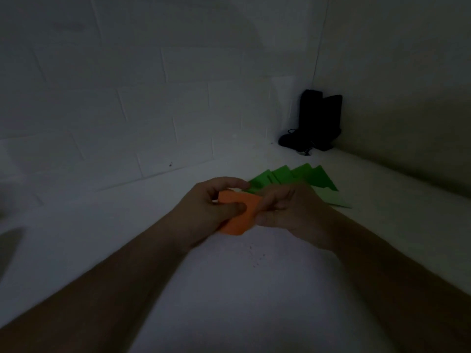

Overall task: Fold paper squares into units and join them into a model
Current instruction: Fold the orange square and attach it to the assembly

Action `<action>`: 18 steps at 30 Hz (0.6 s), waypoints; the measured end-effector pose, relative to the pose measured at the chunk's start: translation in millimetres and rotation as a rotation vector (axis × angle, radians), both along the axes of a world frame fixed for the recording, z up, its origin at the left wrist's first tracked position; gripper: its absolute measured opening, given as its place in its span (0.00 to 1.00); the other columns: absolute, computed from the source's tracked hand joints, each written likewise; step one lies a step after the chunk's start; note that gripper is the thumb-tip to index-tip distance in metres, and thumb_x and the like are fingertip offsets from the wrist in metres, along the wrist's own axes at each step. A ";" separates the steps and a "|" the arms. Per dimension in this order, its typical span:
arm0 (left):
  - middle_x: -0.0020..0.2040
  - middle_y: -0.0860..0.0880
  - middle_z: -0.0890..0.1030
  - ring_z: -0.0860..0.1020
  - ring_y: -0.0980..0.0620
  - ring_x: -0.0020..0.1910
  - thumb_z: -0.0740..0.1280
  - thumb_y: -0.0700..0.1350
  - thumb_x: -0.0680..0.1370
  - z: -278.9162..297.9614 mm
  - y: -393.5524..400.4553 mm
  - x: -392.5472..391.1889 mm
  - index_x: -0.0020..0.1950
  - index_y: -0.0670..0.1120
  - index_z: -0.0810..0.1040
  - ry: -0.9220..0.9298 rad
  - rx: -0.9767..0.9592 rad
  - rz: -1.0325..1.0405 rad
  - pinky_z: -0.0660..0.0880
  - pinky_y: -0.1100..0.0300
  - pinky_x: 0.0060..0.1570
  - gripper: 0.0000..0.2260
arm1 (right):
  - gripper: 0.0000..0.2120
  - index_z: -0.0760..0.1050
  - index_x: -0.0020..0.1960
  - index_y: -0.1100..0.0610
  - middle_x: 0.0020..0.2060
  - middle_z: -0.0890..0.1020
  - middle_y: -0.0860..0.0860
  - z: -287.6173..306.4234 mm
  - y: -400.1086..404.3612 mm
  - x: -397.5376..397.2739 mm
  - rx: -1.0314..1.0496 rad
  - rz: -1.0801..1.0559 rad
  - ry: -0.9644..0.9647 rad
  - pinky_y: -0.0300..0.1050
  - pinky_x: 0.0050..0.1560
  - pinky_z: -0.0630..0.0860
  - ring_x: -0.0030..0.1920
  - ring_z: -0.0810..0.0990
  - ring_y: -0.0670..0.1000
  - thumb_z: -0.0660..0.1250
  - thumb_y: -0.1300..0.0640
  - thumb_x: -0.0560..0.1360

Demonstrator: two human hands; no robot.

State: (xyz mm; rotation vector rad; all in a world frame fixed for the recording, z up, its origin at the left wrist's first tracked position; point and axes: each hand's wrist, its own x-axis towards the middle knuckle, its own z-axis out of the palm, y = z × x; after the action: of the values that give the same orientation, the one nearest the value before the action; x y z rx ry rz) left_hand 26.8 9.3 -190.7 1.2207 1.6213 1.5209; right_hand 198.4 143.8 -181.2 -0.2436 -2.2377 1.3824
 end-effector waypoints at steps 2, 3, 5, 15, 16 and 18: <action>0.48 0.49 0.86 0.84 0.50 0.46 0.75 0.39 0.77 -1.3 0.6 0.1 0.54 0.55 0.86 0.067 0.018 0.040 0.81 0.50 0.50 0.12 | 0.07 0.86 0.41 0.51 0.48 0.87 0.54 0.5 -1.8 0.2 0.028 -0.014 -0.015 0.44 0.54 0.82 0.51 0.86 0.52 0.79 0.53 0.64; 0.48 0.49 0.87 0.84 0.50 0.45 0.75 0.40 0.77 -2.0 1.3 0.1 0.53 0.54 0.86 0.078 0.024 0.052 0.82 0.50 0.50 0.10 | 0.06 0.85 0.41 0.52 0.47 0.87 0.53 0.9 -2.5 -0.4 0.018 -0.019 -0.020 0.43 0.52 0.81 0.50 0.86 0.51 0.80 0.55 0.65; 0.46 0.48 0.87 0.85 0.50 0.44 0.74 0.38 0.77 -2.1 1.9 1.7 0.52 0.51 0.86 0.063 0.038 0.062 0.82 0.52 0.47 0.09 | 0.06 0.85 0.41 0.53 0.44 0.87 0.53 -0.4 -1.6 -2.3 -0.070 -0.036 -0.009 0.41 0.48 0.80 0.47 0.86 0.49 0.79 0.62 0.68; 0.51 0.42 0.87 0.85 0.41 0.53 0.67 0.35 0.80 -1.2 3.6 10.9 0.56 0.43 0.85 -0.031 0.139 -0.010 0.81 0.49 0.54 0.09 | 0.13 0.80 0.49 0.56 0.45 0.86 0.59 1.9 -6.4 -7.9 -0.257 -0.156 0.078 0.67 0.51 0.82 0.49 0.86 0.62 0.77 0.69 0.69; 0.52 0.40 0.87 0.84 0.38 0.55 0.66 0.36 0.82 -0.8 3.3 11.4 0.57 0.42 0.85 -0.062 0.140 -0.020 0.80 0.47 0.56 0.09 | 0.14 0.80 0.51 0.57 0.46 0.86 0.59 2.3 -6.4 -7.7 -0.249 -0.159 0.074 0.67 0.50 0.82 0.50 0.85 0.62 0.77 0.69 0.69; 0.52 0.40 0.86 0.84 0.37 0.55 0.65 0.39 0.83 0.5 2.1 12.3 0.57 0.41 0.85 -0.081 0.140 -0.032 0.80 0.46 0.56 0.09 | 0.15 0.80 0.51 0.57 0.46 0.86 0.59 2.1 -5.3 -7.0 -0.228 -0.172 0.072 0.67 0.50 0.82 0.49 0.85 0.62 0.79 0.68 0.69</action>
State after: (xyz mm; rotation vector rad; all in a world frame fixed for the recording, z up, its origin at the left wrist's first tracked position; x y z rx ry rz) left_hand 39.0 11.4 -190.2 1.2361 1.4580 1.6647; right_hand 191.4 138.6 -179.1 -0.4466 -1.9511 1.5260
